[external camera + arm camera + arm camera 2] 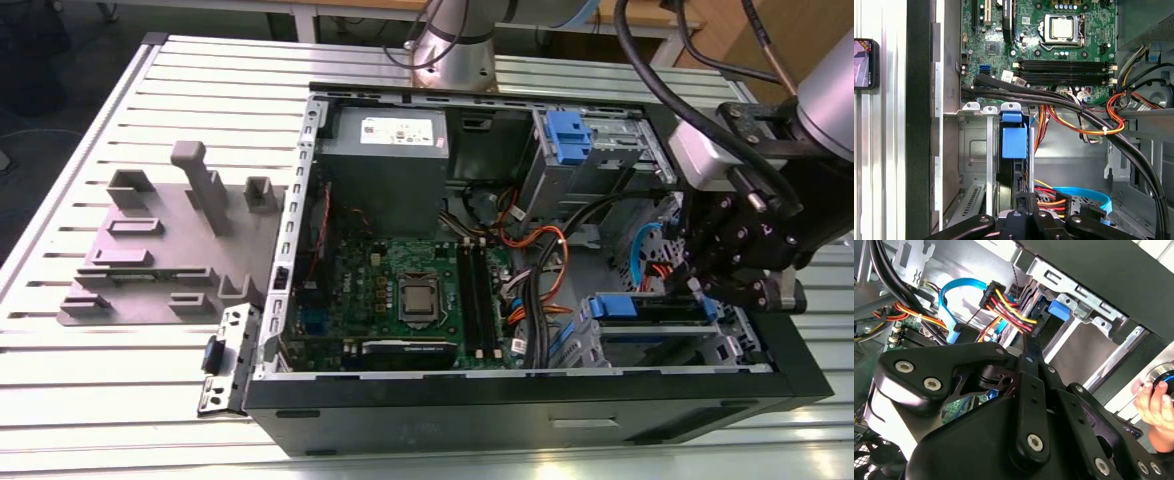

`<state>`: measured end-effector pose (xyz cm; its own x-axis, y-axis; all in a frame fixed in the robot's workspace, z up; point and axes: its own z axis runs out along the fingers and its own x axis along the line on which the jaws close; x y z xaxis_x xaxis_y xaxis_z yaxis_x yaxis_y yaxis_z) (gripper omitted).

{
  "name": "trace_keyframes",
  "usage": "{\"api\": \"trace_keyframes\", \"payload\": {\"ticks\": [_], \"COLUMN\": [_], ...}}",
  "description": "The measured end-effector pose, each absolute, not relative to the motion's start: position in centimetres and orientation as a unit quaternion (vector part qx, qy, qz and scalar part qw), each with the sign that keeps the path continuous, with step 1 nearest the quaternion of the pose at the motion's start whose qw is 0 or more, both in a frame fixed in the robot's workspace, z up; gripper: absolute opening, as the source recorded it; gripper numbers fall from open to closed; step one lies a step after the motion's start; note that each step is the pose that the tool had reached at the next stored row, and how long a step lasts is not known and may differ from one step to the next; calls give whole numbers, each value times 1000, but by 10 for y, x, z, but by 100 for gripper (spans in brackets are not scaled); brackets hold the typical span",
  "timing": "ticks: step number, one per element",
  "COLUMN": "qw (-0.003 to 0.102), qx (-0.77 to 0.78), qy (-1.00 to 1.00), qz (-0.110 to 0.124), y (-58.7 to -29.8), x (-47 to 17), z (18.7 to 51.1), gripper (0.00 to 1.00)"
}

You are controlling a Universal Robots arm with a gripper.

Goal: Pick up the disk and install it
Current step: 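Insert the second disk wire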

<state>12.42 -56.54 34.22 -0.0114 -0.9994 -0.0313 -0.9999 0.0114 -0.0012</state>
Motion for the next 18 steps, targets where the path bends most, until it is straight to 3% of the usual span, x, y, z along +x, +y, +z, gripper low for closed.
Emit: {"api": "trace_keyframes", "payload": {"ticks": [18], "qw": [12], "qx": [-703], "qy": [711], "qz": [11], "y": [-559], "x": [115], "z": [360], "gripper": [11]}}
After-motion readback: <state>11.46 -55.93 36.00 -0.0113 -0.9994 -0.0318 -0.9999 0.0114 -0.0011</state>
